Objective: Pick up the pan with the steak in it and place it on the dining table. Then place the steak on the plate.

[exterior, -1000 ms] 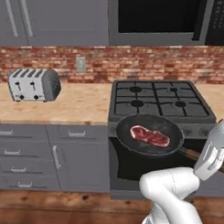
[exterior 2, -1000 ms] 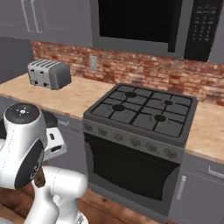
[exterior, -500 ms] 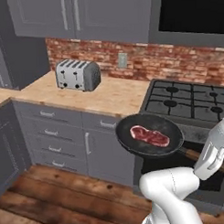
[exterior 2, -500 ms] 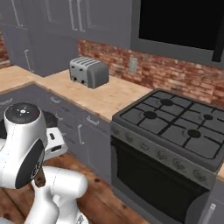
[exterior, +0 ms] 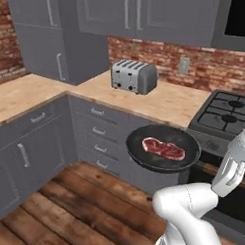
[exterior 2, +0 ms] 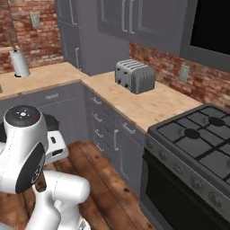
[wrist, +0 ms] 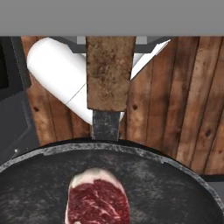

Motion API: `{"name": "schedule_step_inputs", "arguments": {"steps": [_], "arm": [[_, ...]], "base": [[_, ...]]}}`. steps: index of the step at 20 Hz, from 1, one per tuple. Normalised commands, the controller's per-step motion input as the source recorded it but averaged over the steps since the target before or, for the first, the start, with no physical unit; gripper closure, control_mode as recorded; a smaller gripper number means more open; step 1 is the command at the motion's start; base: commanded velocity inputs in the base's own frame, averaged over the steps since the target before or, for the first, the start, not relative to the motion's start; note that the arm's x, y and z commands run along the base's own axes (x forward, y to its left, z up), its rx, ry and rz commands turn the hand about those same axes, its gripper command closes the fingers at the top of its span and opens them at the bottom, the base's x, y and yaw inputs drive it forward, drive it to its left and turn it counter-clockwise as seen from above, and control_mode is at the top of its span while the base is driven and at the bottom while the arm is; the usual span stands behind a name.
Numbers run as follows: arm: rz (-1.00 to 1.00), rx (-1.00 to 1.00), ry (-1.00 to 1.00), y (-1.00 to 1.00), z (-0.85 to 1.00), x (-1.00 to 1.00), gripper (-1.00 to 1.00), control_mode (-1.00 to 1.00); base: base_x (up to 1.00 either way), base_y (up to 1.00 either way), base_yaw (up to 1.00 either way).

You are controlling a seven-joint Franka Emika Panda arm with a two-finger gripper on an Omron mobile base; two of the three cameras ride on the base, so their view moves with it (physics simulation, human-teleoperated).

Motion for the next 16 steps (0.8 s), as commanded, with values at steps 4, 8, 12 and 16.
{"name": "schedule_step_inputs", "arguments": {"steps": [4,8,12,16], "arm": [[0.00,0.00,0.00,0.00,0.00,0.00,1.00,1.00],[0.00,0.00,0.00,0.00,0.00,0.00,1.00,1.00],[0.00,0.00,0.00,0.00,0.00,0.00,1.00,1.00],[0.00,0.00,0.00,0.00,0.00,0.00,1.00,1.00]], "base": [[-0.09,0.00,0.50],[-0.04,0.00,0.50],[-0.03,0.00,0.50],[-0.03,0.00,0.50]]}}
